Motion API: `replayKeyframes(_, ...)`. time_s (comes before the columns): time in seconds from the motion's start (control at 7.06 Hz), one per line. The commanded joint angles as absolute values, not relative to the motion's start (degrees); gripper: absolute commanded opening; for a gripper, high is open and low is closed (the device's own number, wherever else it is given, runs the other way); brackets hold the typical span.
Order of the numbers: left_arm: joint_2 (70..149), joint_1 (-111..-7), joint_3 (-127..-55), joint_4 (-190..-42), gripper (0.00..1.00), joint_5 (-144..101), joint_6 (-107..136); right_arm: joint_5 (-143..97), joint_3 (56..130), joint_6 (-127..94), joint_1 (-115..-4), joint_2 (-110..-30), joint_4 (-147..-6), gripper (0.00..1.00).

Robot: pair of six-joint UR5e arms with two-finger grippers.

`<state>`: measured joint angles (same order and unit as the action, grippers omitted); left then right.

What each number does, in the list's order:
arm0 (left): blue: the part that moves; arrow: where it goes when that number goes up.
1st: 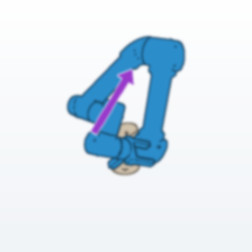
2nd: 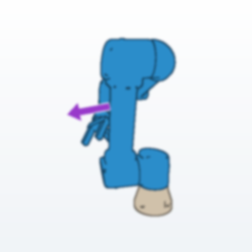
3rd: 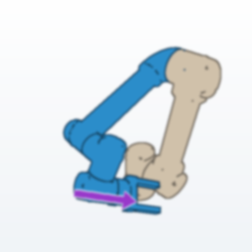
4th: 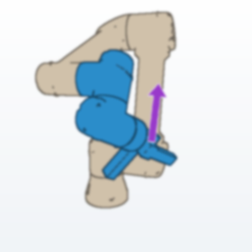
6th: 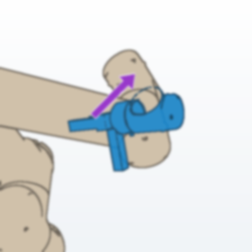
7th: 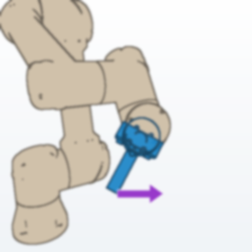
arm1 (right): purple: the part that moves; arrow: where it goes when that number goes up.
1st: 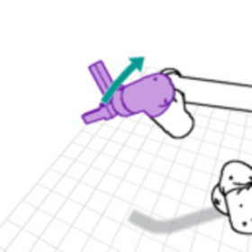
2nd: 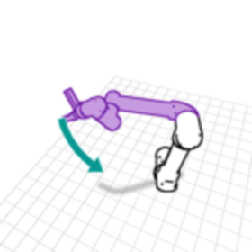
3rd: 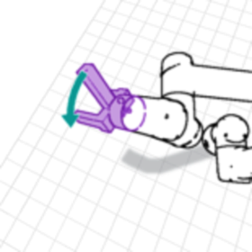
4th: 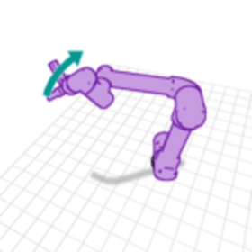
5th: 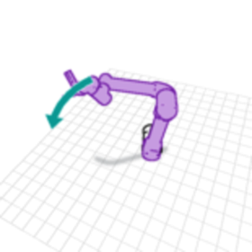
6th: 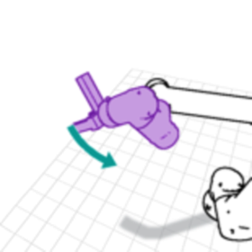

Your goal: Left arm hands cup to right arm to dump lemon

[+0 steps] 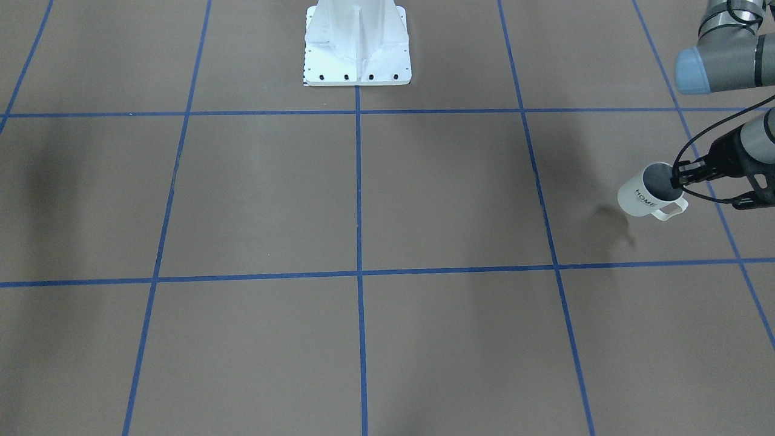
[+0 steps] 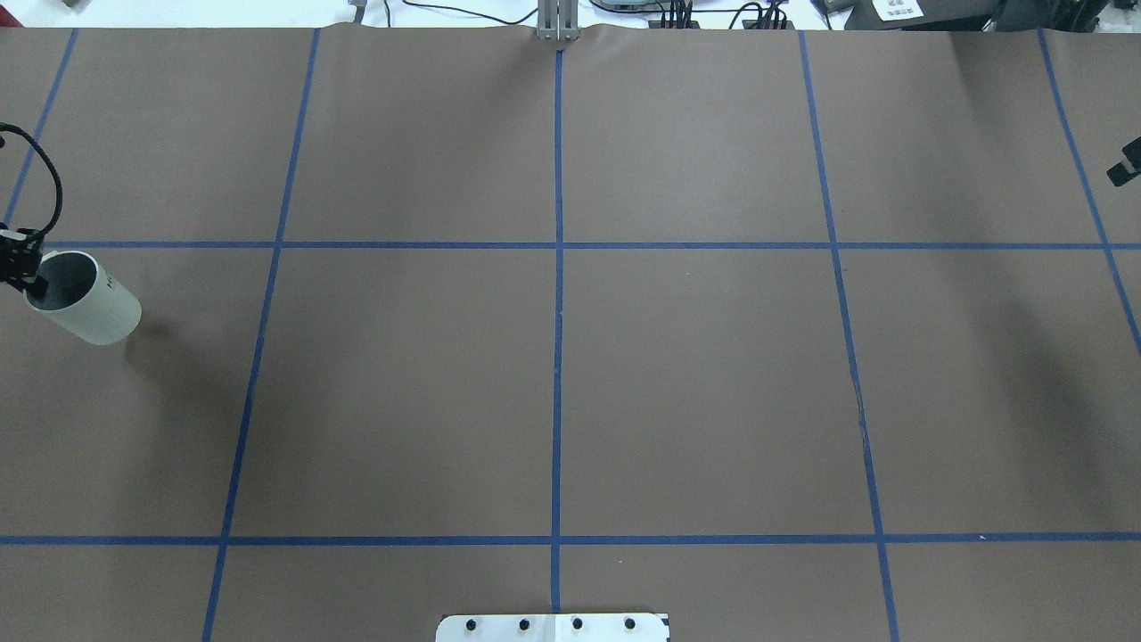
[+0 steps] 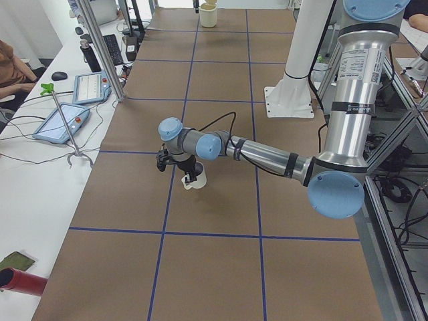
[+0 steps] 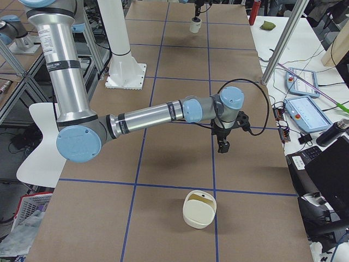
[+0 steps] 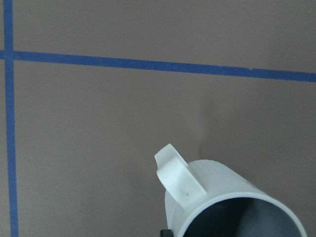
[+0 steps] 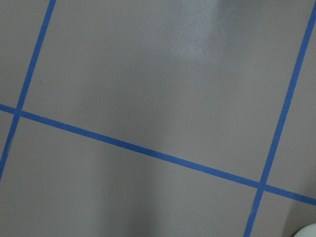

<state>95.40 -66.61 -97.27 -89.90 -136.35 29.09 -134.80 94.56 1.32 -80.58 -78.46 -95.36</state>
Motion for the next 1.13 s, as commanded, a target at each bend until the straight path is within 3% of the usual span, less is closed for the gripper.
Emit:
replayKeyframes(0.0, 94.05, -65.57, -96.60, -92.37, 0.00, -136.32, 30.76, -134.74, 94.48, 1.32, -80.60, -78.22, -95.71, 0.99)
replayKeyframes(0.14, 94.04, -65.57, -96.24, -92.29, 0.00, -136.23, 30.76, -134.74, 94.57, 1.32, -80.68, -78.22, -95.80, 0.99)
replayKeyframes(0.42, 94.04, -65.04, -95.89, -92.29, 0.20, -136.23, 30.85, -134.74, 94.48, 1.32, -80.77, -78.05, -95.80, 0.99)
replayKeyframes(0.57, 94.04, -65.04, -95.80, -92.29, 0.43, -136.23, 30.76, -134.74, 94.48, 1.32, -80.77, -78.05, -95.80, 0.99)
replayKeyframes(0.71, 94.04, -64.95, -95.89, -92.29, 0.92, -136.06, 30.76, -134.74, 94.57, 1.32, -80.86, -78.05, -95.80, 0.99)
replayKeyframes(0.85, 94.04, -65.04, -96.24, -92.29, 1.00, -136.05, 30.76, -134.65, 94.57, 1.32, -81.03, -78.05, -95.80, 0.99)
replayKeyframes(0.99, 94.13, -65.04, -96.94, -92.29, 1.00, -136.05, 30.94, -134.56, 94.57, 1.32, -81.12, -78.05, -95.80, 0.99)
